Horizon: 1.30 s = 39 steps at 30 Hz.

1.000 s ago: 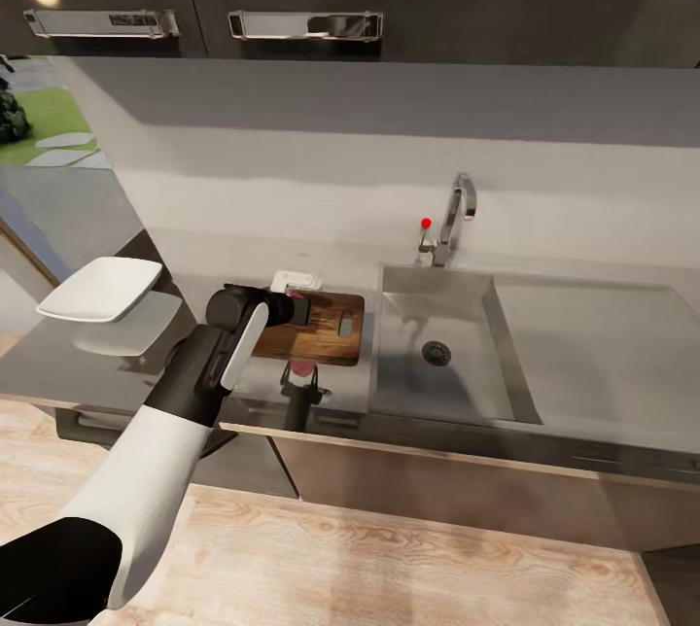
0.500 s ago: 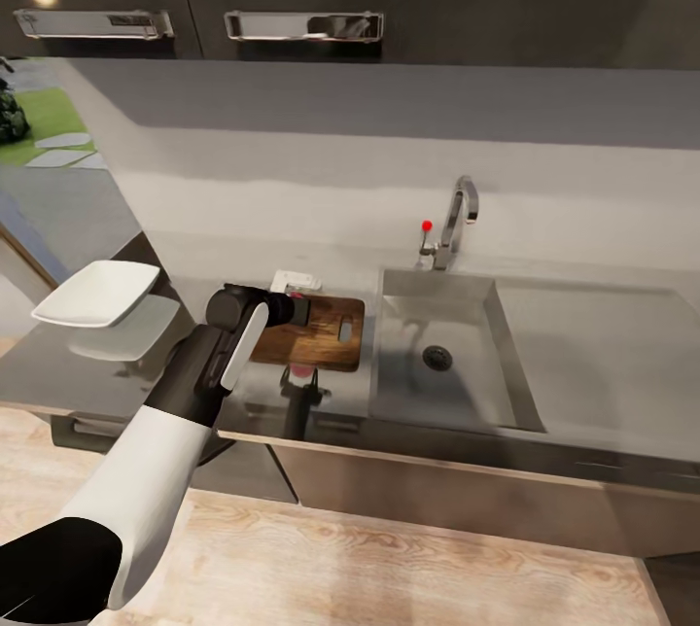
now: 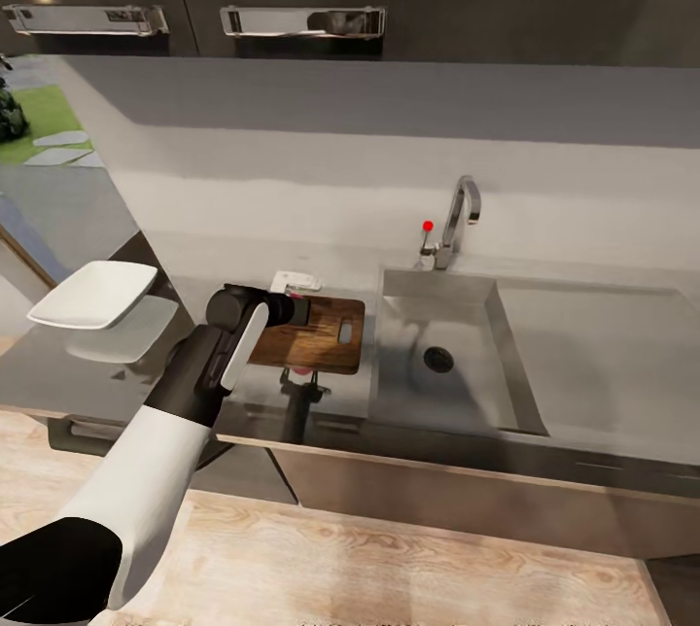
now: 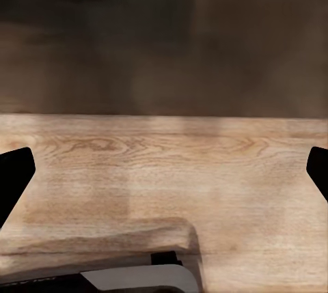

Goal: In the kitchen, take the Vidalia onion out of the sink, dice it on the chopping board with the paring knife, put the diced onion into the bowl on the countertop, then place both the paring knife and the chopping board into the sink.

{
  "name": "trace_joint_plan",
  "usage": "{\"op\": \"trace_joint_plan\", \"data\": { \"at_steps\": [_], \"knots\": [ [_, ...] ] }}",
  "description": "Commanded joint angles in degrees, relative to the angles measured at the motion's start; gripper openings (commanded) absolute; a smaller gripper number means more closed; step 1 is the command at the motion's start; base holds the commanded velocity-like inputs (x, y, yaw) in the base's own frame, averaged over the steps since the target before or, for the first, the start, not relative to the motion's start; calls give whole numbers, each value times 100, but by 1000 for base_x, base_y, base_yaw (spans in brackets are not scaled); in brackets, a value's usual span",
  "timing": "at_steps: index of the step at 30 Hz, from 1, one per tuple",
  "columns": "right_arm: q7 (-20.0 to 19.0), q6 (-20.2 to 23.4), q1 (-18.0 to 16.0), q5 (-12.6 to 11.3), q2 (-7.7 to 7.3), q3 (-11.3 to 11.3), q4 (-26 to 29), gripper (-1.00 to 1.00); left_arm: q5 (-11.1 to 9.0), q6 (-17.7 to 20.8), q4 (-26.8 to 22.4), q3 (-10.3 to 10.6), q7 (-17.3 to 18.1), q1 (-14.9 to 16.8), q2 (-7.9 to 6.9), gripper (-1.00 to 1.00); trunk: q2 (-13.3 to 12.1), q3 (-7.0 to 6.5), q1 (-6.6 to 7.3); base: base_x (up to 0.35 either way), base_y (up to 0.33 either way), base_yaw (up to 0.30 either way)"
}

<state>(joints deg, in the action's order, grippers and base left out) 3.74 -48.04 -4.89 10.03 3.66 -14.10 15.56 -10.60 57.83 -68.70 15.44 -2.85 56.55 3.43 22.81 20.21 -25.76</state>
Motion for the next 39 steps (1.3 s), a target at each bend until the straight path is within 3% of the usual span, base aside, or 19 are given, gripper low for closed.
{"op": "trace_joint_plan", "data": {
  "at_steps": [1, 28, 39],
  "knots": [
    [39, -12, -3, 61, 3, -23, -1, 100, -29, 21, -2, 3, -30, 5, 0, -100, 10, 18, -3, 0, 0, 0],
    [39, -9, -3, 61, 4, -23, -1, 100, -38, 27, -5, 3, -25, 5, 0, -100, 10, 263, -3, 37, 0, 0],
    [39, -12, -3, 61, 4, -23, -1, 100, -38, 27, 142, 3, -26, 5, 0, -100, 10, 280, -3, 92, 0, 0]
  ]
}}
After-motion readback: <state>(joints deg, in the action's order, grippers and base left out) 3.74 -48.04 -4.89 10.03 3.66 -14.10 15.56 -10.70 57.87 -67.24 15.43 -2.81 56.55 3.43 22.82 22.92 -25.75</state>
